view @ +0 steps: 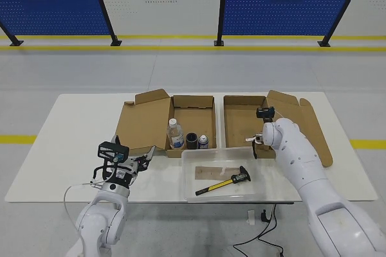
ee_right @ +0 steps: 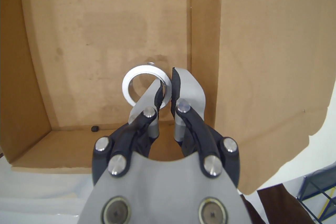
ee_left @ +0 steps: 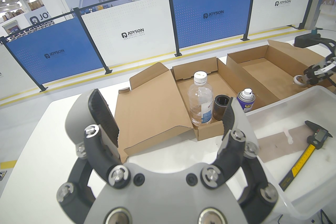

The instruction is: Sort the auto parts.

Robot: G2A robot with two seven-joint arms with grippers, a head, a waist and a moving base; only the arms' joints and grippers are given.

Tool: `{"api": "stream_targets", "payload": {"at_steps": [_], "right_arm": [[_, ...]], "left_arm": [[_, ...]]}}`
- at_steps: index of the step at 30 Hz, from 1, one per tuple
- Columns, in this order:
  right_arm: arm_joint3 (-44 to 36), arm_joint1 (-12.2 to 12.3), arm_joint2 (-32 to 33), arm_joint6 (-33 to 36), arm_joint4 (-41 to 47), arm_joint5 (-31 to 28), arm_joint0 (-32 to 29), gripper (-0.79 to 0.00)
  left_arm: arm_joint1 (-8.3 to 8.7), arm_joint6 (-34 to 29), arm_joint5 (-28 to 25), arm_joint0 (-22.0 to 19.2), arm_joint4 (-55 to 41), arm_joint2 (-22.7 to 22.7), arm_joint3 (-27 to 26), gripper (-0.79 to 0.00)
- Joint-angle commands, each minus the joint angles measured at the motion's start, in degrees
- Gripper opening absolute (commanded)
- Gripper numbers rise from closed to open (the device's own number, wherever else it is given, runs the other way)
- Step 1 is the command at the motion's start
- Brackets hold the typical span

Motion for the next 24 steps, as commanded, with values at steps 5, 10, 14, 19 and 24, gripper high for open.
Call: {"api": "stream_targets", "payload": {"at_steps": [5,10,14,19,24], "right_arm": [[-1.4,0.6,0.4,0.3,-1.4,-5.7,0.3,-0.400],[-7.4,1.7,1.5,2.1,-3.8,-9.8,-0.7,-0.305],[-16.9,3.4,3.5,5.2,-7.4,-14.3,-2.6,-0.148],[-32.2,5.8,8.3,12.6,-9.5,-22.3,-7.5,-0.046],[-44.2,7.1,10.5,19.8,-7.4,-31.5,-11.6,0.000]], "left_arm": [[0.00,0.0,0.0,0.0,0.0,0.0,0.0,0.000],[0.00,0.0,0.0,0.0,0.0,0.0,0.0,0.000],[0.00,0.0,0.0,0.0,0.0,0.0,0.0,0.000],[0.00,0.0,0.0,0.0,0.0,0.0,0.0,0.000],[0.00,0.0,0.0,0.0,0.0,0.0,0.0,0.000]]}}
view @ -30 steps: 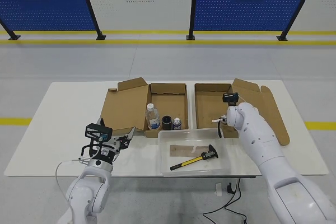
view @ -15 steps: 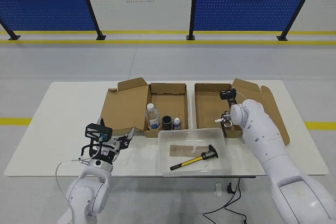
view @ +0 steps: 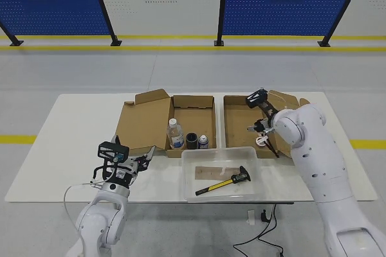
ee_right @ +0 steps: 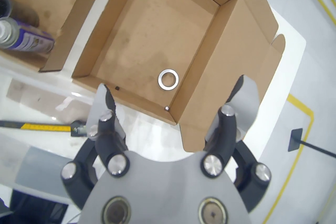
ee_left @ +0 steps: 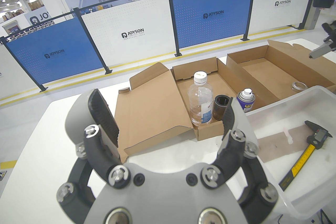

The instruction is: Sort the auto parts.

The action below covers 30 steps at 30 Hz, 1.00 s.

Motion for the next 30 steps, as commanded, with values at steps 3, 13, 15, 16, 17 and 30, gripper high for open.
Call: {"api": "stream_targets", "payload": {"at_steps": [3,13,15,16,17,30], "right_arm": [[-6.3,0.5,0.5,6.0,5.5,-7.1,-1.9,0.000],[-10.4,5.9,-7.4,3.9,12.5,-12.9,-1.4,0.000],[-10.4,7.7,-10.3,2.4,14.0,-14.4,-0.6,0.000],[-10.4,8.6,-11.8,1.5,14.7,-15.4,-0.1,0.000],[-10.3,9.6,-13.2,0.4,15.6,-16.4,0.4,0.000],[-10.1,21.6,-29.7,-7.3,27.7,-24.2,9.9,0.000]], "left_arm": [[0.00,0.0,0.0,0.0,0.0,0.0,0.0,0.000],[0.00,0.0,0.0,0.0,0.0,0.0,0.0,0.000],[0.00,0.0,0.0,0.0,0.0,0.0,0.0,0.000],[0.00,0.0,0.0,0.0,0.0,0.0,0.0,0.000],[0.00,0.0,0.0,0.0,0.0,0.0,0.0,0.000],[0.00,0.0,0.0,0.0,0.0,0.0,0.0,0.000]]}}
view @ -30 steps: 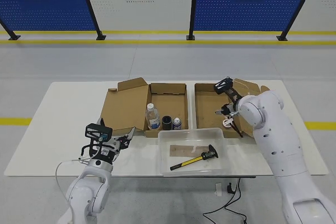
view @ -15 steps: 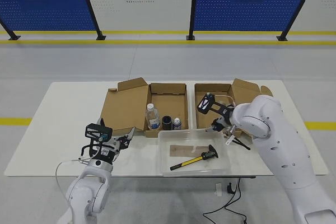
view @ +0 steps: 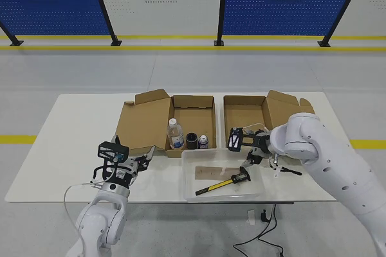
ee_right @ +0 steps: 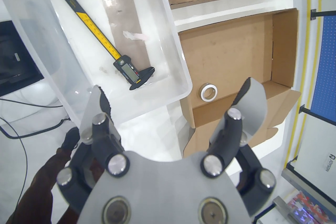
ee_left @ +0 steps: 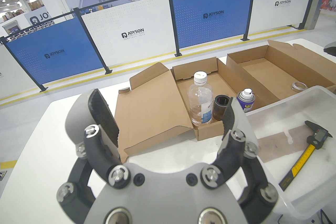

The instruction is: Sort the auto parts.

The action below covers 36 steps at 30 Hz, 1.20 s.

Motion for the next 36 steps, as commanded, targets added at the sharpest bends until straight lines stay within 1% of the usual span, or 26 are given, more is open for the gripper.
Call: {"api": "stream_targets", "payload": {"at_steps": [1,8,13,31,34,36], "right_arm": [[-0.1,1.4,-2.2,-0.7,1.8,-0.7,1.3,0.000],[-0.4,6.1,-11.6,-4.3,7.8,-4.3,7.0,0.000],[-0.4,8.4,-17.1,-5.3,10.1,-5.3,11.3,0.000],[-0.8,8.5,-17.6,-5.3,9.9,-5.2,11.7,0.000],[-4.0,8.1,-18.4,-2.8,5.6,-2.5,11.4,0.000],[-6.2,7.9,-18.7,-0.9,5.3,-0.6,11.2,0.000]], "left_arm": [[0.00,0.0,0.0,0.0,0.0,0.0,0.0,0.000],[0.00,0.0,0.0,0.0,0.0,0.0,0.0,0.000],[0.00,0.0,0.0,0.0,0.0,0.0,0.0,0.000],[0.00,0.0,0.0,0.0,0.0,0.0,0.0,0.000],[0.00,0.0,0.0,0.0,0.0,0.0,0.0,0.000],[0.00,0.0,0.0,0.0,0.0,0.0,0.0,0.000]]}}
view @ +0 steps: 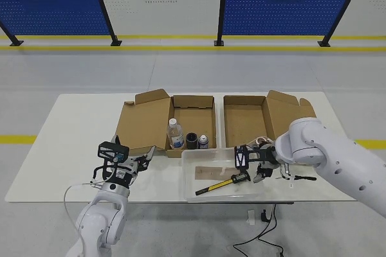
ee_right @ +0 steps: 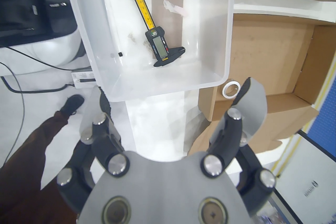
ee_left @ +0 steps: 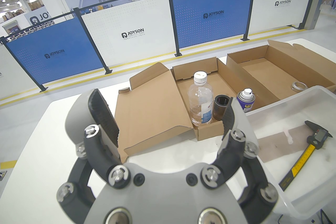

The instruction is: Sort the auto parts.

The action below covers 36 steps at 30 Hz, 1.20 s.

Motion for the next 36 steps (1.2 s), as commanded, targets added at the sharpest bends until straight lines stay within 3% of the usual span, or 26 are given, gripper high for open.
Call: {"api": "stream_targets", "payload": {"at_steps": [1,8,11,12,13,19,36], "right_arm": [[-1.9,-0.2,-0.2,1.8,-0.3,1.5,0.0,0.000],[-3.8,-1.2,-3.6,4.6,-1.2,4.3,0.9,0.000],[-3.4,-2.1,-5.6,5.1,-1.3,4.8,2.2,-0.326],[-3.1,-2.4,-6.3,5.2,-1.2,4.8,2.7,-0.409],[-2.7,-2.7,-7.0,5.1,-1.1,4.8,3.3,-0.422],[-0.7,-5.0,-11.3,5.7,-0.6,5.4,6.7,-0.459],[10.9,-13.2,-11.3,2.3,-10.0,1.9,-0.3,-0.413]], "left_arm": [[0.00,0.0,0.0,0.0,0.0,0.0,0.0,0.000],[0.00,0.0,0.0,0.0,0.0,0.0,0.0,0.000],[0.00,0.0,0.0,0.0,0.0,0.0,0.0,0.000],[0.00,0.0,0.0,0.0,0.0,0.0,0.0,0.000],[0.00,0.0,0.0,0.0,0.0,0.0,0.0,0.000],[0.00,0.0,0.0,0.0,0.0,0.0,0.0,0.000],[0.00,0.0,0.0,0.0,0.0,0.0,0.0,0.000]]}}
